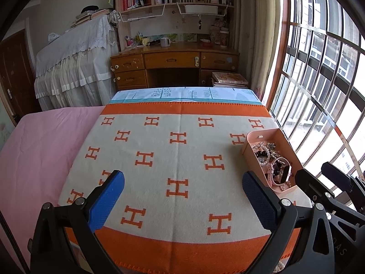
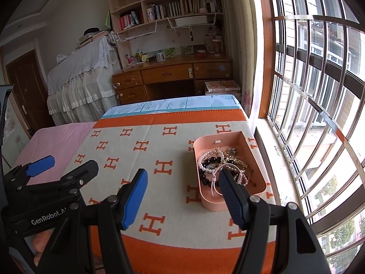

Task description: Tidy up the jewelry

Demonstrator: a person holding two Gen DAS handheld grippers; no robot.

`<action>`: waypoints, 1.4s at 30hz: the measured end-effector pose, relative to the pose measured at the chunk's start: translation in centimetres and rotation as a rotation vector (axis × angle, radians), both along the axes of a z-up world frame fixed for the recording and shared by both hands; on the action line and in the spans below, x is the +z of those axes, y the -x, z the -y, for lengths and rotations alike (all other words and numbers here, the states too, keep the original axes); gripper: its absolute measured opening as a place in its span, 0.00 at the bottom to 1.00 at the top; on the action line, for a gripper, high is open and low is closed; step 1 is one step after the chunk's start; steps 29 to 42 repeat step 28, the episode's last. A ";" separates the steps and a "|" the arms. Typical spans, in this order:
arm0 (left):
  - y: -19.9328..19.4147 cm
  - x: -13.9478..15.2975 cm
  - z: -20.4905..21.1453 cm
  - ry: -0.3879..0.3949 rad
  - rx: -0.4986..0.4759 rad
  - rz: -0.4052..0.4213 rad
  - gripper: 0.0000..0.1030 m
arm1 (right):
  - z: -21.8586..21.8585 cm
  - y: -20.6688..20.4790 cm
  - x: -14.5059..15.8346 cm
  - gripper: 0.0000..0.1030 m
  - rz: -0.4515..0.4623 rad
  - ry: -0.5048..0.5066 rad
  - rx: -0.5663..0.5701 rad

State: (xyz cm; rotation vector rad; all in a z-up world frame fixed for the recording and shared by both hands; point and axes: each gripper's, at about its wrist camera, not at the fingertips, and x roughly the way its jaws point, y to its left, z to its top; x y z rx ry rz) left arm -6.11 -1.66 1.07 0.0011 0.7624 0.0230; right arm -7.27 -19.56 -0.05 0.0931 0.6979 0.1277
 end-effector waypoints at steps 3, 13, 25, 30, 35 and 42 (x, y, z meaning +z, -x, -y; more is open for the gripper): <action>0.0 0.0 0.0 -0.002 0.000 -0.002 0.99 | 0.0 0.0 -0.1 0.64 -0.001 0.000 -0.001; 0.0 -0.2 -0.4 0.003 -0.002 -0.017 0.99 | -0.1 -0.5 -0.6 0.64 -0.021 0.003 0.001; -0.5 -0.6 -0.7 0.001 -0.004 -0.034 0.99 | -0.1 -1.1 -0.9 0.64 -0.040 -0.002 0.005; -0.5 -0.5 -0.7 0.001 -0.004 -0.037 0.99 | -0.1 -1.1 -0.9 0.64 -0.043 -0.002 0.006; -0.5 -0.5 -0.7 0.001 -0.004 -0.037 0.99 | -0.1 -1.1 -0.9 0.64 -0.043 -0.002 0.006; -0.5 -0.5 -0.7 0.001 -0.004 -0.037 0.99 | -0.1 -1.1 -0.9 0.64 -0.043 -0.002 0.006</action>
